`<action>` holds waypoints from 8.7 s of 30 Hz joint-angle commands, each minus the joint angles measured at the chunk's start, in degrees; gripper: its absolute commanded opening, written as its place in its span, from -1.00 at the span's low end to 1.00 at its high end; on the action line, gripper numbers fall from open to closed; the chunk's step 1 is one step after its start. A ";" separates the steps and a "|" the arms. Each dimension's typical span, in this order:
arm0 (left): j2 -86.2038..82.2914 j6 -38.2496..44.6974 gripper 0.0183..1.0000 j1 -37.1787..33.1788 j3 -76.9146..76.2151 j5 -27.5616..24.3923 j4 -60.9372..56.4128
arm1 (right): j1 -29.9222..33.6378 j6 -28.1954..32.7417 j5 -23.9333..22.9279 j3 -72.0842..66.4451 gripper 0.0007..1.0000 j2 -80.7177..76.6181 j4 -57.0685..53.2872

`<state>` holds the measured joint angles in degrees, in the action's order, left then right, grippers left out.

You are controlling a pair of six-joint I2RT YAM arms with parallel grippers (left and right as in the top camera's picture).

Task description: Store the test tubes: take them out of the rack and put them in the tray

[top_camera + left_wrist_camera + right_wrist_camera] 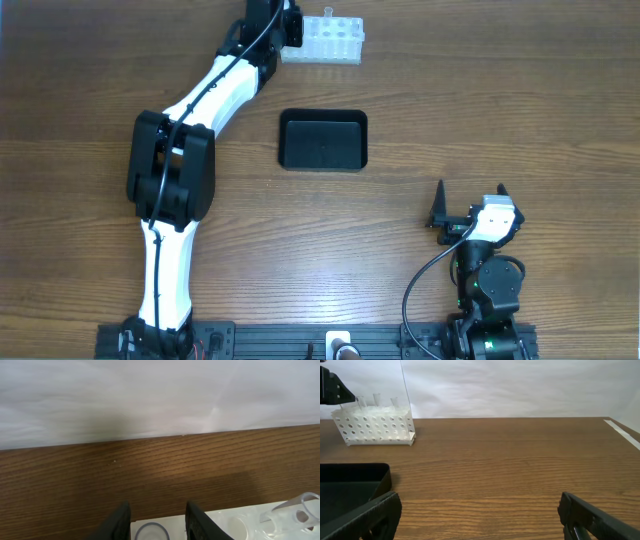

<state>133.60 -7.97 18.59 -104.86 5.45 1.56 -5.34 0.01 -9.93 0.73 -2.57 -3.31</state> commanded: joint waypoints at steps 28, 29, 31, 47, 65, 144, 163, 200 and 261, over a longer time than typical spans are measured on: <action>0.52 0.26 -0.70 0.28 -1.40 0.68 0.09 | -0.33 -0.15 0.24 -0.46 0.99 0.26 -0.09; 0.42 0.26 -0.71 0.28 -1.40 0.68 -0.15 | -0.33 -0.13 0.24 -0.46 0.99 0.26 -0.09; -0.11 0.26 -0.71 0.39 -1.40 0.68 -0.31 | -0.33 -0.15 0.24 -0.46 0.99 0.26 -0.09; -14.71 5.07 -0.68 4.39 -1.40 7.39 3.28 | -0.33 -0.15 0.24 -0.46 0.98 0.26 -0.09; -28.76 -5.97 -0.72 12.33 2.67 14.34 32.89 | -0.33 -0.15 0.24 -0.46 0.98 0.26 -0.09; -25.49 -8.70 0.08 13.68 17.07 18.67 7.28 | -0.33 -0.15 0.24 -0.46 0.99 0.26 -0.09; -3.80 -7.23 0.17 11.30 -0.52 16.39 5.46 | -0.33 -0.15 0.24 -0.46 0.99 0.26 -0.09; 3.08 -5.90 -0.62 8.68 -4.35 8.87 2.25 | -0.33 -0.15 0.24 -0.46 0.99 0.26 -0.09; -23.76 -25.53 -0.80 13.94 16.28 9.31 34.69 | -0.33 -0.15 0.24 -0.46 0.99 0.26 -0.09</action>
<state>109.30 -30.81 32.62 -89.56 15.53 36.95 -5.34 0.01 -9.93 0.73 -2.57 -3.31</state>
